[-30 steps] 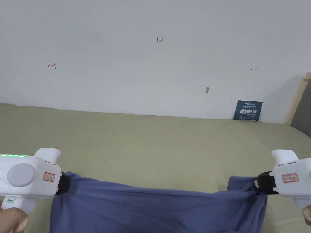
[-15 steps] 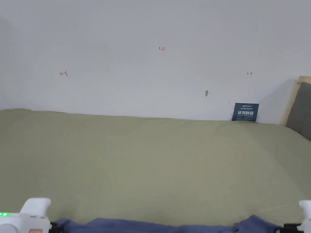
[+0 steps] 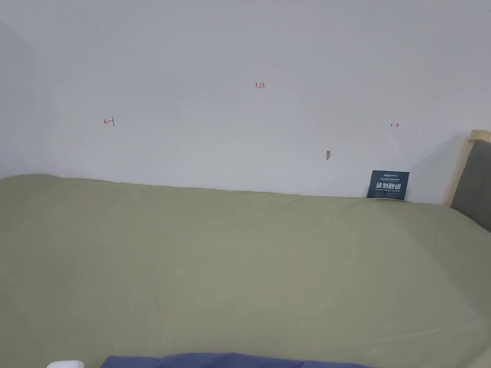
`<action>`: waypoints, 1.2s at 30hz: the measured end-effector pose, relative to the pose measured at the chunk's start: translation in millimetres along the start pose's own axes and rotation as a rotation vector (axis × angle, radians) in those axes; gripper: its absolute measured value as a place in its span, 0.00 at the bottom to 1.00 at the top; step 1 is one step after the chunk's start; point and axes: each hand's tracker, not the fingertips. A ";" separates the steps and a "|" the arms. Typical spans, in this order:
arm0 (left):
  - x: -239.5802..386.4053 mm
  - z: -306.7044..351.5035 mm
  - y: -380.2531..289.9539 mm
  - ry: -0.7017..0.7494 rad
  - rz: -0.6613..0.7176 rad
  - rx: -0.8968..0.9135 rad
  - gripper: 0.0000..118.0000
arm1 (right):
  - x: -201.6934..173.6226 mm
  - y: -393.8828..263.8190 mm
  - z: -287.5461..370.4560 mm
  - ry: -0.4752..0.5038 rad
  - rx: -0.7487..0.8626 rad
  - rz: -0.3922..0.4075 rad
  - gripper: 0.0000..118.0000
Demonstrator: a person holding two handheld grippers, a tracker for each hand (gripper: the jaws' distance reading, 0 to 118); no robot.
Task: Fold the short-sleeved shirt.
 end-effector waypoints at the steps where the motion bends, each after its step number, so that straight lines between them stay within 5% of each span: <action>1: 0.5 4.4 2.0 0.012 0.002 -0.015 0.14 | -1.4 3.1 2.9 -0.011 -0.020 0.010 0.13; 4: -0.8 19.3 3.8 0.012 0.026 -0.014 0.81 | -8.3 7.6 18.8 -0.117 -0.043 0.045 0.84; 5: 1.4 27.1 7.1 0.004 0.022 0.013 0.82 | -11.6 9.8 26.7 -0.101 0.007 0.061 0.84; 9: 27.2 53.0 10.7 0.060 -0.035 0.081 0.81 | -31.1 19.0 46.9 -0.091 0.071 0.070 0.81; 11: 36.8 61.4 10.7 0.075 -0.049 0.109 0.72 | -42.0 22.9 52.9 -0.073 0.081 0.069 0.78; 12: 39.6 64.8 9.5 0.070 -0.049 0.120 0.61 | -49.4 22.6 57.1 -0.044 0.078 0.074 0.69; 14: 43.6 67.9 7.3 0.060 -0.040 0.139 0.10 | -59.0 22.7 58.1 -0.013 0.076 0.085 0.15; 15: 37.7 63.2 8.6 0.055 -0.031 0.145 0.07 | -64.0 22.2 56.1 -0.021 0.074 0.086 0.00; 27: 32.5 37.4 -1.0 0.037 -0.064 0.114 0.00 | -91.7 -0.6 39.1 -0.018 0.054 0.094 0.00; 36: -18.8 25.8 48.3 -0.146 0.020 -0.008 0.00 | -87.8 6.3 35.3 -0.012 0.057 0.091 0.00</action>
